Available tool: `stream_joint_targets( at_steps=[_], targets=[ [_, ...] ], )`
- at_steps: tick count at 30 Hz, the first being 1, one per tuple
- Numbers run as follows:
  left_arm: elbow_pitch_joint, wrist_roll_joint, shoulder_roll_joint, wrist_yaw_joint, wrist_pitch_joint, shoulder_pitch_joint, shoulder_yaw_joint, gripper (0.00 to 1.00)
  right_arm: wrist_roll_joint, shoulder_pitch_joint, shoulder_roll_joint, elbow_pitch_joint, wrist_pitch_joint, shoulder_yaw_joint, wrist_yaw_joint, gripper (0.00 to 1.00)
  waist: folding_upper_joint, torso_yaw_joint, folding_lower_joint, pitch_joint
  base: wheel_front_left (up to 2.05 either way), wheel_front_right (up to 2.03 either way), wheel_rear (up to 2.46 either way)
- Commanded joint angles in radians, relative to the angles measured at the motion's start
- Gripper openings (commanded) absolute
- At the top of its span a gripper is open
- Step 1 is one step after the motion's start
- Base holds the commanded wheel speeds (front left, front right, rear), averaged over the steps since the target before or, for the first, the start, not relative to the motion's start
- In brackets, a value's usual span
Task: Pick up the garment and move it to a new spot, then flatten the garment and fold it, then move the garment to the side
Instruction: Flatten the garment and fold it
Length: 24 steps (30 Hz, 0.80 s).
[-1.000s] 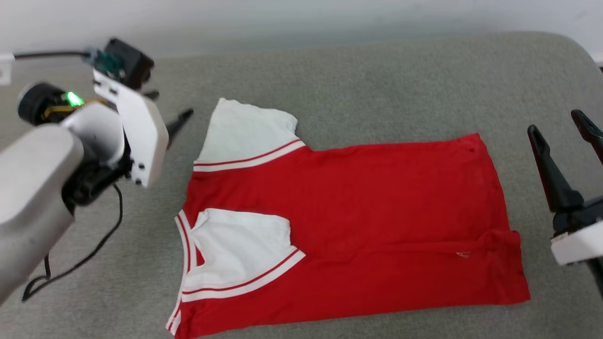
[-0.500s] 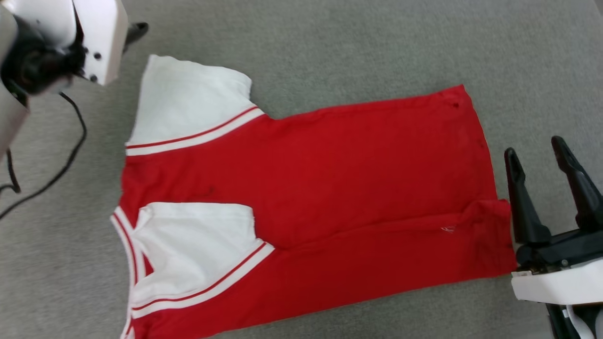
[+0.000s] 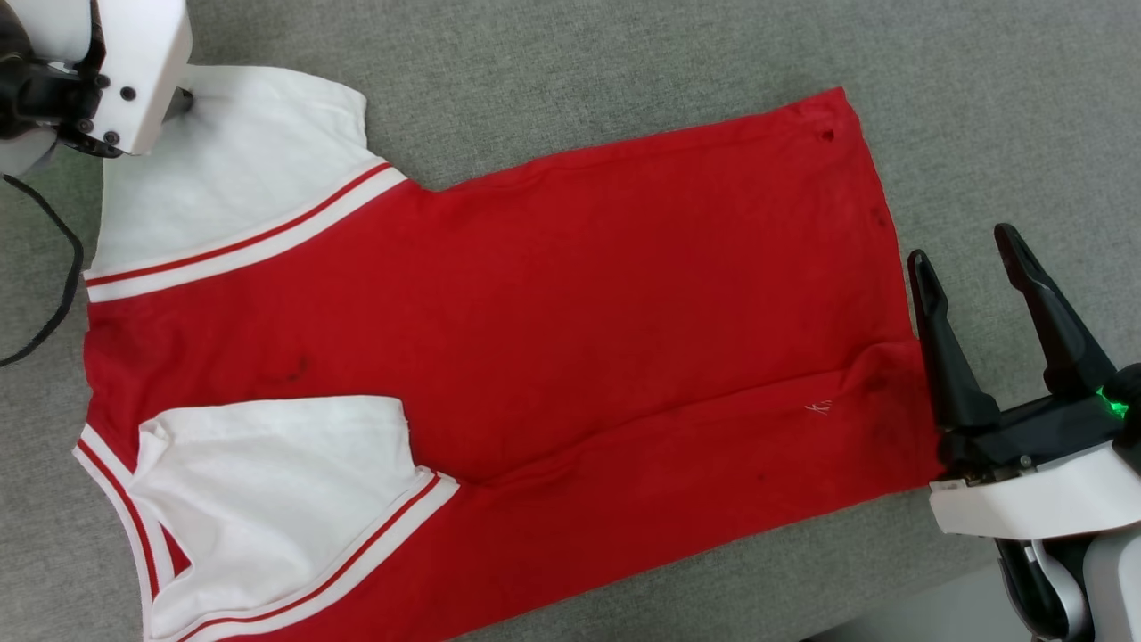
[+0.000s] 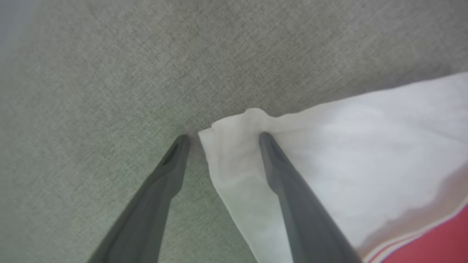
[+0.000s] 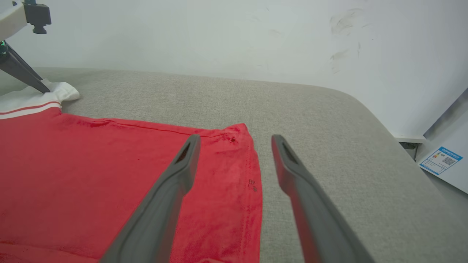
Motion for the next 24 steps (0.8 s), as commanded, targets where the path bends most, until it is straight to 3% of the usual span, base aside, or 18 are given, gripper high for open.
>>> stream_joint_targets(
  at_steps=[1, 2, 3, 4, 10, 15, 19, 24],
  targets=[
    [0.009, -0.003, 0.005, -0.005, 0.012, 0.037, -0.02, 1.0, 0.007, -0.012, -0.003, 0.005, -0.005, 0.0, -0.001, 1.0, -0.0001, 0.0, -0.0001, 0.003, 0.0, 0.0, 0.0],
    [0.007, -0.015, 0.005, -0.006, 0.019, 0.051, -0.023, 1.0, 0.01, -0.017, -0.006, 0.012, -0.006, -0.001, -0.001, 1.0, -0.0001, 0.002, -0.0001, 0.003, 0.0, 0.0, 0.0],
    [0.001, -0.016, 0.007, -0.01, 0.021, 0.06, -0.027, 0.43, 0.011, -0.022, -0.009, 0.017, -0.008, -0.004, -0.001, 1.0, -0.0001, 0.004, -0.0001, 0.002, 0.0, 0.0, 0.0],
    [-0.003, -0.031, 0.004, -0.012, 0.012, 0.07, -0.02, 0.0, 0.01, -0.027, -0.013, 0.024, -0.008, -0.006, -0.001, 1.0, -0.0001, 0.008, -0.0001, 0.0, 0.0, 0.0, 0.0],
    [-0.035, -0.04, -0.015, -0.015, -0.056, 0.063, 0.003, 0.0, 0.012, -0.07, -0.055, 0.026, 0.025, -0.034, -0.001, 1.0, -0.0001, 0.036, -0.0001, -0.042, 0.0, 0.0, 0.0],
    [-0.071, -0.04, -0.019, -0.027, -0.109, 0.068, 0.003, 0.0, -0.008, -0.147, -0.143, -0.025, 0.119, -0.046, -0.001, 1.0, -0.0001, 0.064, -0.0001, -0.096, 0.0, 0.0, 0.0],
    [-0.122, -0.041, -0.011, -0.034, -0.146, 0.079, -0.009, 0.0, 0.012, -0.249, -0.241, -0.039, 0.274, -0.026, -0.001, 1.0, -0.0001, 0.094, -0.0001, -0.127, 0.0, 0.0, 0.0],
    [-0.205, -0.049, -0.019, -0.038, -0.189, 0.096, -0.023, 0.0, 0.138, -0.366, -0.4, 0.02, 0.574, 0.04, -0.001, 1.0, -0.0001, 0.145, -0.0001, -0.143, 0.0, 0.0, 0.0]
  ],
)
